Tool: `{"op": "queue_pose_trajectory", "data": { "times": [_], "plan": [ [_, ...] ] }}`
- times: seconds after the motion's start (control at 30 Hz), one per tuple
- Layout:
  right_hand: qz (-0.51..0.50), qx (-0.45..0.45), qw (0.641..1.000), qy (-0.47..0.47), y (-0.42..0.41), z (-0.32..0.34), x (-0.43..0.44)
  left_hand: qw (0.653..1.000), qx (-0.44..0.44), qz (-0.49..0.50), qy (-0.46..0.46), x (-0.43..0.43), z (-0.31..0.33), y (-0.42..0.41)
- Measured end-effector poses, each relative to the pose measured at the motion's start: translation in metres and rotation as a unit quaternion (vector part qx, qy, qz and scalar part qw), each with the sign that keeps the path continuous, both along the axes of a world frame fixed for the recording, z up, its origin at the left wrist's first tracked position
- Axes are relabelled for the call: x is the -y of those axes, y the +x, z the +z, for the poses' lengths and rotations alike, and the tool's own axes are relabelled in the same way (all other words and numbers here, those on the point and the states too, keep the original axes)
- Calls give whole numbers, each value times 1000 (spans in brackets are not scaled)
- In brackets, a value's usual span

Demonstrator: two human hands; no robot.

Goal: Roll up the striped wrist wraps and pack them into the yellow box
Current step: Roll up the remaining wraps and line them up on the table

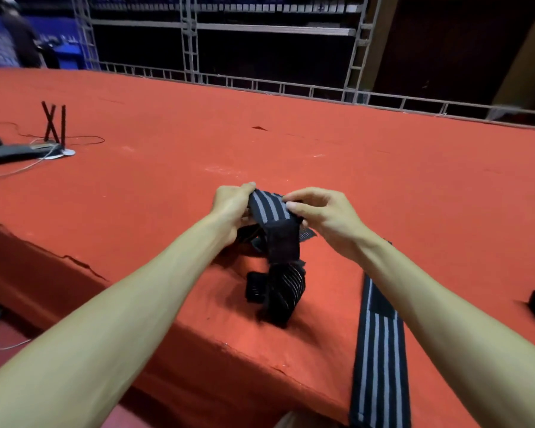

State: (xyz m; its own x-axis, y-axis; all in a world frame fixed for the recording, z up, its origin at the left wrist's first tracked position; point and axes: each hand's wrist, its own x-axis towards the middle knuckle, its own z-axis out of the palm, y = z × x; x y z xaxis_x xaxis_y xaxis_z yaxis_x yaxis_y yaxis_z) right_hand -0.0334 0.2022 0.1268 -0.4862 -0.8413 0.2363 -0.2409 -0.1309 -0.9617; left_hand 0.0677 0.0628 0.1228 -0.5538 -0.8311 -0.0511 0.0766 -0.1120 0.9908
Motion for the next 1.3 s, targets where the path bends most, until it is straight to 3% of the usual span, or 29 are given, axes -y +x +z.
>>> {"op": "queue_pose_trajectory", "data": {
  "times": [0.1, 0.2, 0.3, 0.37, 0.47, 0.53, 0.63, 0.73, 0.93, 1.07, 1.1, 1.3],
  "plan": [
    [12, 96, 994, -46, -5, 21, -12, 999, 34, -3, -36, -5, 1, 4],
    [22, 189, 978, -89, -14, 37, -28, 977, 74, 24, -196, -11, -8, -1],
    [22, 278, 953, -117, -26, 43, -43, 912, 155, -53, -376, -23, -22, -7],
    [14, 271, 954, -130, -36, 44, -55, 871, 187, -96, -445, -29, -28, -15],
    [-39, 257, 952, -161, -47, 40, -71, 877, 163, -196, -408, -34, -38, -24],
    [-115, 250, 943, -186, -54, 32, -82, 855, 189, -238, -420, -40, -47, -30],
    [-270, 192, 934, -133, -69, 18, -92, 834, 199, -252, -449, -49, -55, -35],
    [-399, 144, 901, -91, -87, 8, -102, 830, 165, -280, -453, -63, -50, -42],
    [-466, 188, 862, -66, -123, -31, -114, 818, 115, -327, -459, -103, -43, -60],
    [-503, 193, 840, -71, -137, -42, -129, 735, 210, -363, -533, -102, -65, -66],
    [-503, 203, 835, -86, -138, -41, -131, 729, 229, -354, -540, -101, -67, -65],
    [-481, 268, 819, -163, -138, -21, -149, 776, 157, -323, -518, -123, -37, -68]
  ]
}}
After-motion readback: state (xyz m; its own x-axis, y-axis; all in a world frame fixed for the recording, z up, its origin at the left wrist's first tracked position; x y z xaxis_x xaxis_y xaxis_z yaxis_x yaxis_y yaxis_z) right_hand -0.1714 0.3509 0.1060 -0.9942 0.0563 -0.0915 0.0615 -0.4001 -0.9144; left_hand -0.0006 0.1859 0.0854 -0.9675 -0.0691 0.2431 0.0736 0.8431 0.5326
